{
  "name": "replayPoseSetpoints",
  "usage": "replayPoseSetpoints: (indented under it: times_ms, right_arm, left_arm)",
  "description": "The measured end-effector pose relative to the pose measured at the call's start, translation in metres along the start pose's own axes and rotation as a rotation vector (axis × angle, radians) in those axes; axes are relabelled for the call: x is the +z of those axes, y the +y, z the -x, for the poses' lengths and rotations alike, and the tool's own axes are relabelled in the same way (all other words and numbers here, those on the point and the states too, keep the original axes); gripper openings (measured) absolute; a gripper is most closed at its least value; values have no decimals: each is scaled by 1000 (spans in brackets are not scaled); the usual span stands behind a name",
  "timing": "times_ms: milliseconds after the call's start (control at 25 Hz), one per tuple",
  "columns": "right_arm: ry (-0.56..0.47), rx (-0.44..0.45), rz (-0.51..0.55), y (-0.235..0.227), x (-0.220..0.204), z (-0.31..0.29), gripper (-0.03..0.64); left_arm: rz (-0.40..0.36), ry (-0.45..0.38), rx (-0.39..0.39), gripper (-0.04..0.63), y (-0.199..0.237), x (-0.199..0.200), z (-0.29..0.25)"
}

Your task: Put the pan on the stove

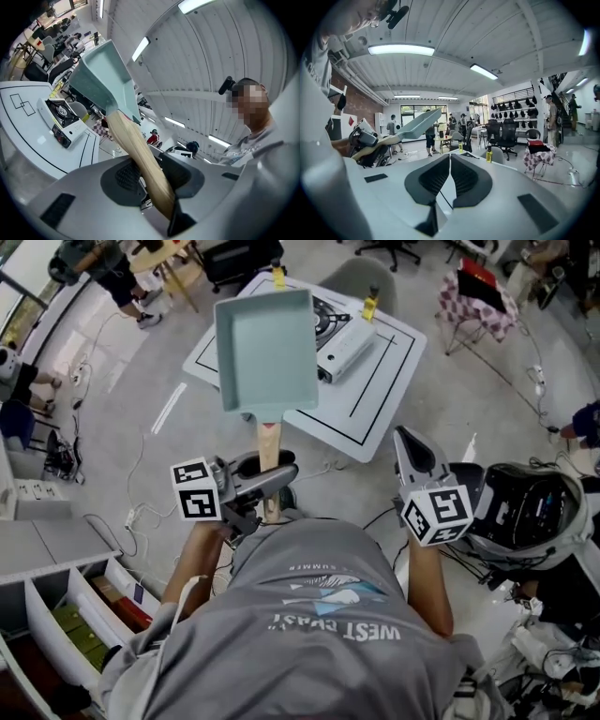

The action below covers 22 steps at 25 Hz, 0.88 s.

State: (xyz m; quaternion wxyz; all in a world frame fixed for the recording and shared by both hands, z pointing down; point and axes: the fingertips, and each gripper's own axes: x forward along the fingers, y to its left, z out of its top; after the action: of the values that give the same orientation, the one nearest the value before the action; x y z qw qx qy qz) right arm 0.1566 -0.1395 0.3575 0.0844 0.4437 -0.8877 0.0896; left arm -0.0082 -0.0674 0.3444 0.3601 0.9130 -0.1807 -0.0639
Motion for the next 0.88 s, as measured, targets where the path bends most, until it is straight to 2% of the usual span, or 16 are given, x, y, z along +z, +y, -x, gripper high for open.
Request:
replayPoseSetpoints:
  times_ms: [280,600,880]
  right_arm:
    - [-3,-104,-17,20,24,-48,21]
    - [-7,-207,-34,30,36,-67,21]
    - [15,-233,-34,39,43,-82,21]
  left_arm:
    - [25,72,-78,132,48,50,28]
    - [34,123,-137,133,80,82,45]
    - [44,138,-162,133,99,99,47]
